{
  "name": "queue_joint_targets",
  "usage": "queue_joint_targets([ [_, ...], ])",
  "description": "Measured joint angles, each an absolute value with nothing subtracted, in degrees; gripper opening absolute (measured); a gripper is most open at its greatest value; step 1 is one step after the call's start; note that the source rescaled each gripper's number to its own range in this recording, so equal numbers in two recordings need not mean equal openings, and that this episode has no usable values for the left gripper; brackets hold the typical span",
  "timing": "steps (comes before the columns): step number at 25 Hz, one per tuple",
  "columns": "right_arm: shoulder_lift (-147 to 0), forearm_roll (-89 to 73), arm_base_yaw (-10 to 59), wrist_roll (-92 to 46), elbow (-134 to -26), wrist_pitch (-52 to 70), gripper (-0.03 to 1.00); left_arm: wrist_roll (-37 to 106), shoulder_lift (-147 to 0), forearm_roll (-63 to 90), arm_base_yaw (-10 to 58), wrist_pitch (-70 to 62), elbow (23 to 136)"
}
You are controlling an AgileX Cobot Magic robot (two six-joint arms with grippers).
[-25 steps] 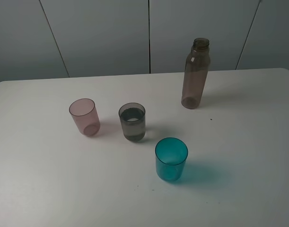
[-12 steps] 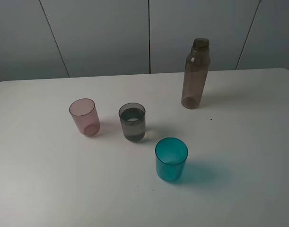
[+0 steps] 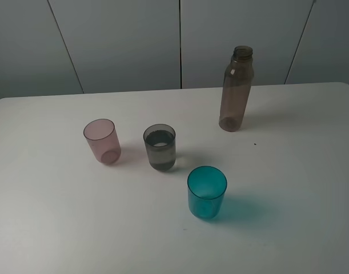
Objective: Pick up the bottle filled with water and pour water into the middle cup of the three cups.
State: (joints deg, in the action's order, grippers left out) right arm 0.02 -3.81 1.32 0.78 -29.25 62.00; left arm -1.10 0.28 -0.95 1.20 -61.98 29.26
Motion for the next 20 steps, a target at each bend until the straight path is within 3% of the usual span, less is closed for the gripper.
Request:
queue_joint_targets([
  [20,0.0,-3.8,1.3,0.8,-29.2,62.0,1.00,-1.1,0.3,-0.9,1.2,-62.0,29.3],
])
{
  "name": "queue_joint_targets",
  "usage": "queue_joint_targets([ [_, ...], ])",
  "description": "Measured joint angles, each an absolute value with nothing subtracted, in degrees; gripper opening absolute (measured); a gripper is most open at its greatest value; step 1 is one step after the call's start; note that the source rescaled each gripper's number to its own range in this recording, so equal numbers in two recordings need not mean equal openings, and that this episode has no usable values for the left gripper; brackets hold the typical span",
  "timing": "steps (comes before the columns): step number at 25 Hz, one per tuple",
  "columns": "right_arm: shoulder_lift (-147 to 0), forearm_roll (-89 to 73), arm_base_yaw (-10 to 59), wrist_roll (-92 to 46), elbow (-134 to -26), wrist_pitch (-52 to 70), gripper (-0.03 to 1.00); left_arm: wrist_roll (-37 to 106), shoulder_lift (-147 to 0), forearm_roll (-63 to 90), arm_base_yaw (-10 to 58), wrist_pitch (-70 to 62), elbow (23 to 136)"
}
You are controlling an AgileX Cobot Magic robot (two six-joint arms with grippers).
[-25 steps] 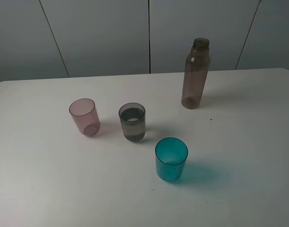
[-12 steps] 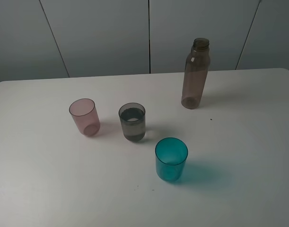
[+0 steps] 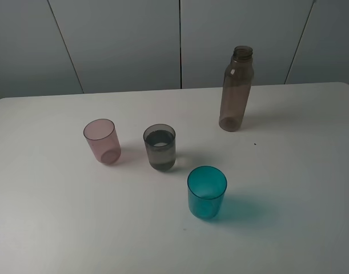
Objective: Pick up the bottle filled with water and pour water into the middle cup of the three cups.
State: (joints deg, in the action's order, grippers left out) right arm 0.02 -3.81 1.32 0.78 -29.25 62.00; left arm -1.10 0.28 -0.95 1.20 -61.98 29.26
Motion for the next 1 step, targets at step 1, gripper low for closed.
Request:
queue_joint_targets([
  [1,0.0,-3.8,1.3,0.8,-29.2,62.0,1.00,-1.1,0.3,-0.9,1.2,-62.0,29.3],
])
